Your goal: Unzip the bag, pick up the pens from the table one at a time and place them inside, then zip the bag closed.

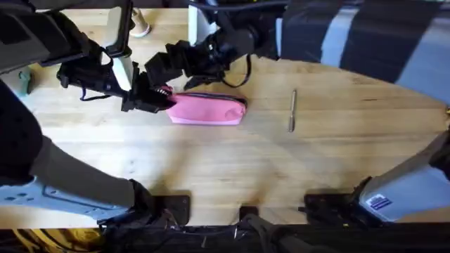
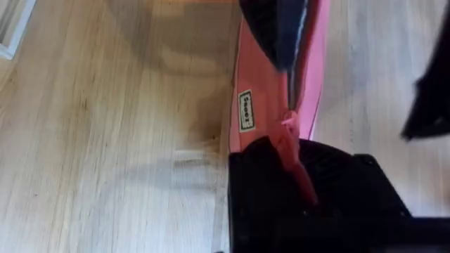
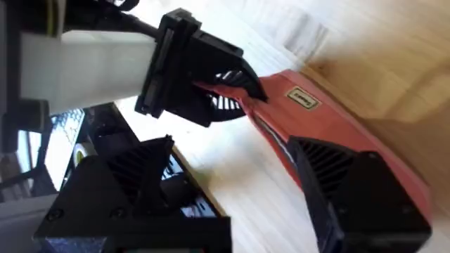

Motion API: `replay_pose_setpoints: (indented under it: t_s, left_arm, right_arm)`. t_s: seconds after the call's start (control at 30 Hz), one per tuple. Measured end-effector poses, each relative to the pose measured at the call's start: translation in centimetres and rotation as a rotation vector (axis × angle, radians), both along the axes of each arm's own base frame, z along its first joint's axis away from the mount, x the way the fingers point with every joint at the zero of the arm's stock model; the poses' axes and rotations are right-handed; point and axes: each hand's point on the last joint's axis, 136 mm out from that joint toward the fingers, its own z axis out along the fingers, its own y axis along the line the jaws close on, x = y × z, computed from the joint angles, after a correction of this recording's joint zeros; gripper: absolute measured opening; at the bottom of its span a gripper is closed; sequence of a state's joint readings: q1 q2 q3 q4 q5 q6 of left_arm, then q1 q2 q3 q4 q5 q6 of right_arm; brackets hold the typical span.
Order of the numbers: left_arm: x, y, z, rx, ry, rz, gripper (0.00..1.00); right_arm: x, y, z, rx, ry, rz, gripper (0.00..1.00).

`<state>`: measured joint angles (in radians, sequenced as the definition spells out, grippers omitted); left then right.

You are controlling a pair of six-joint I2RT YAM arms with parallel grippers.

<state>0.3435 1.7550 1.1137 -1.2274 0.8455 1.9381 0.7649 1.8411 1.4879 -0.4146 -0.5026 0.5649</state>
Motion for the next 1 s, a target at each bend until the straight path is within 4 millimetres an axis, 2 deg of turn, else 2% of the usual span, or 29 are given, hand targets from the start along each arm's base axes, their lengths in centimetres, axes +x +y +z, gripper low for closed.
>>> replay_pose_setpoints:
  t_s: [0.03, 0.07, 0.3, 0.4, 0.47, 0.6, 0.63, 0.67, 0.83, 1.0]
  left_arm:
    - [0.0, 0.0, 0.0, 0.000, 0.000, 0.000, 0.043]
    - [0.0, 0.0, 0.0, 0.000, 0.000, 0.000, 0.043]
    - [0.0, 0.0, 0.0, 0.000, 0.000, 0.000, 0.043]
    - [0.0, 0.0, 0.0, 0.000, 0.000, 0.000, 0.049]
    - [0.0, 0.0, 0.0, -0.001, -0.003, -0.001, 0.200]
    - [0.0, 0.0, 0.0, -0.003, -0.002, 0.001, 0.828]
    - [0.0, 0.0, 0.1, -0.004, 0.000, 0.002, 0.945]
    - [0.0, 0.0, 0.0, -0.003, -0.001, 0.001, 0.991]
    - [0.0, 0.0, 0.1, -0.004, 0.002, 0.002, 0.993]
    - [-0.4, 0.2, 0.4, -0.014, 0.031, 0.016, 0.993]
  right_arm:
    - [0.1, -0.9, 0.4, -0.016, -0.012, 0.008, 0.944]
    - [0.3, -1.9, 1.1, -0.028, -0.029, 0.015, 0.984]
    - [1.8, -8.2, 4.7, -0.138, -0.218, 0.051, 0.996]
    - [2.0, -9.5, 5.7, -0.173, -0.327, 0.106, 0.997]
    - [2.0, -9.8, 6.2, -0.186, -0.399, 0.153, 0.997]
    - [1.8, -9.8, 6.5, -0.210, -0.511, 0.255, 0.997]
    - [1.6, -9.7, 6.4, -0.220, -0.539, 0.290, 0.997]
    - [0.7, -9.3, 6.1, -0.246, -0.630, 0.420, 0.997]
    - [-0.6, -8.1, 6.1, -0.261, -0.841, 0.672, 0.997]
    - [-0.8, -8.0, 6.1, -0.280, -0.981, 0.827, 0.997]
